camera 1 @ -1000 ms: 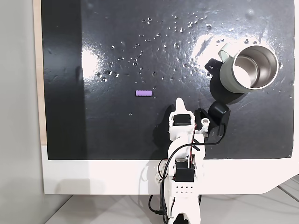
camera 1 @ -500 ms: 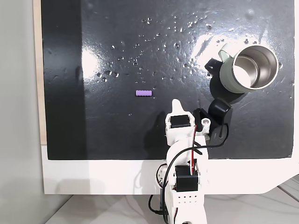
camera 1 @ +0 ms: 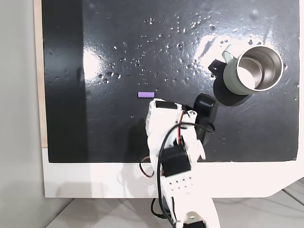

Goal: Grasp a pengrip and put it in the cup.

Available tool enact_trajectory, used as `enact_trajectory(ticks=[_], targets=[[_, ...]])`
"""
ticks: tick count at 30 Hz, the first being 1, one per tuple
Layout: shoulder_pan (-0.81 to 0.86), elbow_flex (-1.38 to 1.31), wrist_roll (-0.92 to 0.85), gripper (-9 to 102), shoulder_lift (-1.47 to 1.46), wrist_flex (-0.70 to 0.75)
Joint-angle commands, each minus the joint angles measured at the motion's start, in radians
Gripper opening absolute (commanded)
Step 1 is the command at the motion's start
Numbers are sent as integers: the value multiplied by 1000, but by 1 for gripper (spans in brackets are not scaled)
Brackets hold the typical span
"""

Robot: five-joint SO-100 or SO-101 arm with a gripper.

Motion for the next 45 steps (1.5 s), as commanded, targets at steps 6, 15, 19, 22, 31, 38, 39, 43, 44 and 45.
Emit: enact_trajectory(ticks=[6, 15, 19, 22, 31, 38, 39, 43, 44, 45], targets=[[-11, -118, 83, 17, -192, -17], [-38, -156, 130, 19, -388, -71], [-43, -179, 132, 19, -482, -103], [-55, -181, 137, 21, -535, -129], [-74, -179, 126, 21, -684, -170], [-77, -169, 120, 21, -747, -196], [-77, -169, 118, 22, -753, -202], [-78, -172, 107, 22, -775, -241], [-78, -173, 107, 22, -779, -249], [-80, -175, 107, 22, -785, -255]])
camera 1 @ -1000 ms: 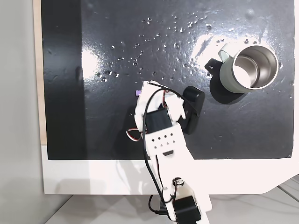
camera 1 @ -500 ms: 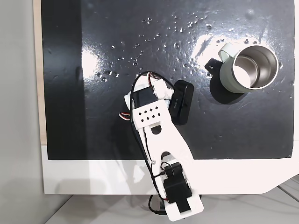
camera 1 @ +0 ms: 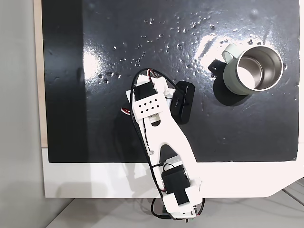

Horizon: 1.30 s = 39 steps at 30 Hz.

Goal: Grasp a pengrip and put it in the cup.

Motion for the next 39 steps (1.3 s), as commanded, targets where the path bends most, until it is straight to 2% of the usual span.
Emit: enact_trajectory(ticks=[1, 11, 22, 25, 30, 39], targets=[[-14, -54, -12, 22, -6, -26], [-11, -46, -17, 21, -66, -81], [-9, -44, -29, 1, -91, -104], [-8, -41, -29, 0, -86, -101], [20, -48, -31, 0, -20, -54], [144, -67, -143, 0, 232, 143]])
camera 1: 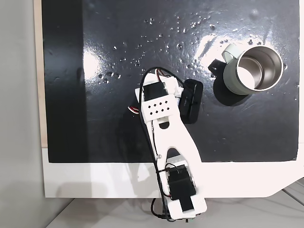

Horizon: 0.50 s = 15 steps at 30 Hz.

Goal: Grasp a pengrip and put it in the cup.

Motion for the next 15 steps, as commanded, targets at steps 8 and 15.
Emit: enact_trajectory(ticks=[8, 15], targets=[[229, -172, -216, 0, 267, 264], [410, -284, -407, 0, 330, 341]])
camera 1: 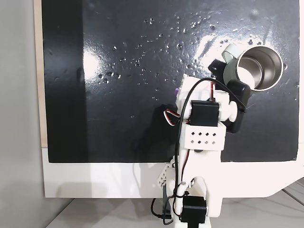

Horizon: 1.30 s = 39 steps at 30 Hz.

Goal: Grasp a pengrip and put it in the cup.

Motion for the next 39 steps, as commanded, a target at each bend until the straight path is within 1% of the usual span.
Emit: enact_trajectory(ticks=[1, 8, 18, 21, 25, 31, 34, 39], targets=[[97, -104, -106, 0, 58, 25], [261, -195, -284, 0, 57, -8], [416, -215, -448, 0, 28, -175], [454, -224, -485, 0, 5, -249], [486, -225, -511, 0, -23, -351], [495, -227, -517, 0, -55, -468], [494, -232, -517, 0, -71, -489], [491, -219, -517, 0, -71, -486]])
